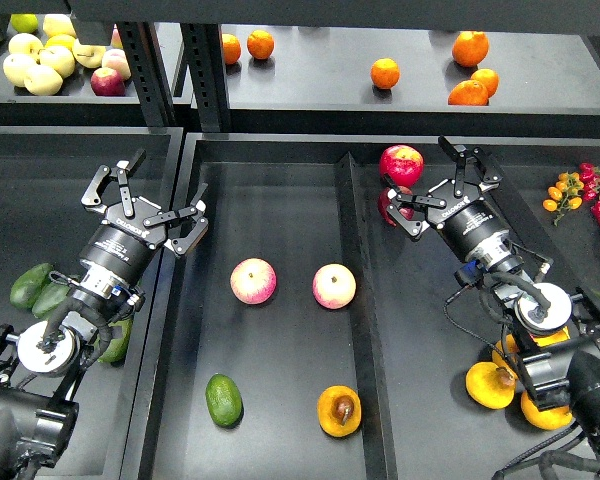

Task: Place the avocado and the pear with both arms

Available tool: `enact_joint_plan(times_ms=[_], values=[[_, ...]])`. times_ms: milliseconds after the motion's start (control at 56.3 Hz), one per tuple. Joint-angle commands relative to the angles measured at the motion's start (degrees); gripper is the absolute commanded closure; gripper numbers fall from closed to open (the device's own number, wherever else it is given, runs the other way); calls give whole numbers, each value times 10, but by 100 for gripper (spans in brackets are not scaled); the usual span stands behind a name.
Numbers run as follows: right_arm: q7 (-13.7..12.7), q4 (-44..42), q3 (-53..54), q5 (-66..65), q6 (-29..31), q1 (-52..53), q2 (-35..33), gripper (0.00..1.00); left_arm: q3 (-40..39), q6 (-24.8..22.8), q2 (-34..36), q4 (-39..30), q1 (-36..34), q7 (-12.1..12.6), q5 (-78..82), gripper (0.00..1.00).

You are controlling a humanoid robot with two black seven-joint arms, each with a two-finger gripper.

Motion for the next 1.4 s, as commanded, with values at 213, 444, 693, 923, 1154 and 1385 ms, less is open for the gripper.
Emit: enact_joint_plan(times_ms=[213,444,693,923,1154,1385], values=[[0,3,0,0,0,2,0,0,13,0,0,0,-28,110,-2,1],[1,2,7,0,0,2,0,0,169,0,132,6,-91,110,-25,1],[1,-1,28,0,0,5,0,0,397,0,290,5,-198,110,-62,2],[1,-4,53,0,0,15,0,0,612,0,375,-31,-331,110,-59,3],[1,-5,54,0,0,16,0,0,751,0,381,-67,-401,110,-12,4],[1,-15,54,0,0,17,0,0,812,0,367,-69,-395,110,56,6]])
